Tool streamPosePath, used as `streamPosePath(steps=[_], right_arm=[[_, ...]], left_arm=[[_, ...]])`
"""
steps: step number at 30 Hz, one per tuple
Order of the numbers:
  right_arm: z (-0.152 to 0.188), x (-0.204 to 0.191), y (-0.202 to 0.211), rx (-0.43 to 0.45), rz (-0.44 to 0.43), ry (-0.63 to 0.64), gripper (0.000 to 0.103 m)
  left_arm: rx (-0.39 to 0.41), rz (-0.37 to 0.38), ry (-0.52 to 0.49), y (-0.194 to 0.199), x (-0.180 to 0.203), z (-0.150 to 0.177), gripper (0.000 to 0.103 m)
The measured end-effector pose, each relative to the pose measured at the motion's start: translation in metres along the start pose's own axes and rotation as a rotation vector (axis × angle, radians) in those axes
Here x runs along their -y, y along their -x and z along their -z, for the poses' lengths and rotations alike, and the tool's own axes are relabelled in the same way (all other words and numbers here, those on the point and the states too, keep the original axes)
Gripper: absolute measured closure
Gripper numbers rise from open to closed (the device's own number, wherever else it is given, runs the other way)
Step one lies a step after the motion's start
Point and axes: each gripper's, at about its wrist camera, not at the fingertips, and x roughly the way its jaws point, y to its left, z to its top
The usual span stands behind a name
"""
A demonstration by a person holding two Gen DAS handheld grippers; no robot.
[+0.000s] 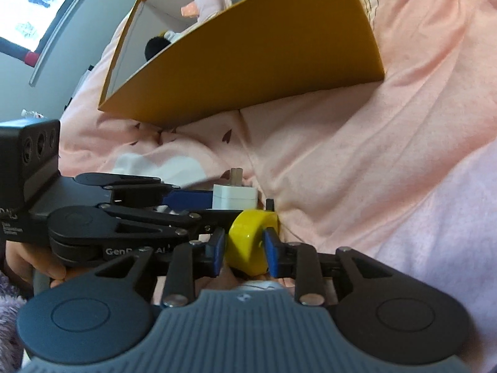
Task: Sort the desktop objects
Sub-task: 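Grasp the yellow tape measure with the right gripper and lift it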
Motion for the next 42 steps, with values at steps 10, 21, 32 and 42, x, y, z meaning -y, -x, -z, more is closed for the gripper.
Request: streamPosePath(steps=[10,21,32,42], right_arm=[[0.006,-0.008,0.003,0.035,0.048,0.041,0.076],[0.008,-0.021,0.032,0.222,0.246,0.077,0.082],[-0.002,-0.003,0.010,0.113,0.160,0.009,0.066],[0.002,-0.013,0.009,0.088,0.162,0.057,0.067]], left_arm=[[0.007,0.004,0.002,0.000,0.000,0.000,0.060],[0.006,0.000,-0.006,0.002,0.000,0.000,0.059],[-0.010,-0.016,-0.017,-0.006,0.005,0.000,0.057],[-0.007,0.018,0.017,-0.006,-0.001,0.001,0.059]])
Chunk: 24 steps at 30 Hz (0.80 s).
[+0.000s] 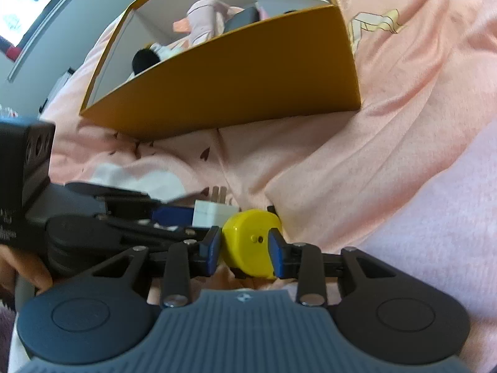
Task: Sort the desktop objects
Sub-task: 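Grasp the yellow tape measure with the right gripper and lift it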
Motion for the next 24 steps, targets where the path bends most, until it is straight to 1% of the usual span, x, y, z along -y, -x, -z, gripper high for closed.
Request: streamPosePath(steps=[4,9,11,14,18,21,24], right_arm=[[0.004,-0.010,-0.002,-0.024,0.030,0.068,0.067],[0.007,-0.012,-0.001,-0.041,0.033,0.098,0.065],[0.009,-0.020,-0.005,-0.069,0.045,0.151,0.057],[0.013,-0.032,-0.011,-0.086,0.098,0.220,0.058],[0.012,-0.034,-0.017,-0.094,0.148,0.240,0.057],[0.013,-0.039,-0.022,-0.089,0.186,0.282,0.056],[0.015,-0.042,-0.021,-0.075,0.207,0.300,0.060]], left_arm=[[0.008,0.022,0.018,0.001,-0.003,0.000,0.061],[0.010,0.028,0.019,0.002,-0.003,0.000,0.060],[0.009,0.024,0.015,0.002,-0.002,0.001,0.060],[0.010,0.019,0.002,0.002,0.000,0.001,0.060],[0.010,0.014,-0.010,0.003,0.002,0.002,0.060],[0.009,0.014,-0.009,0.003,0.003,0.003,0.060],[0.012,0.015,-0.002,0.005,0.001,0.003,0.060]])
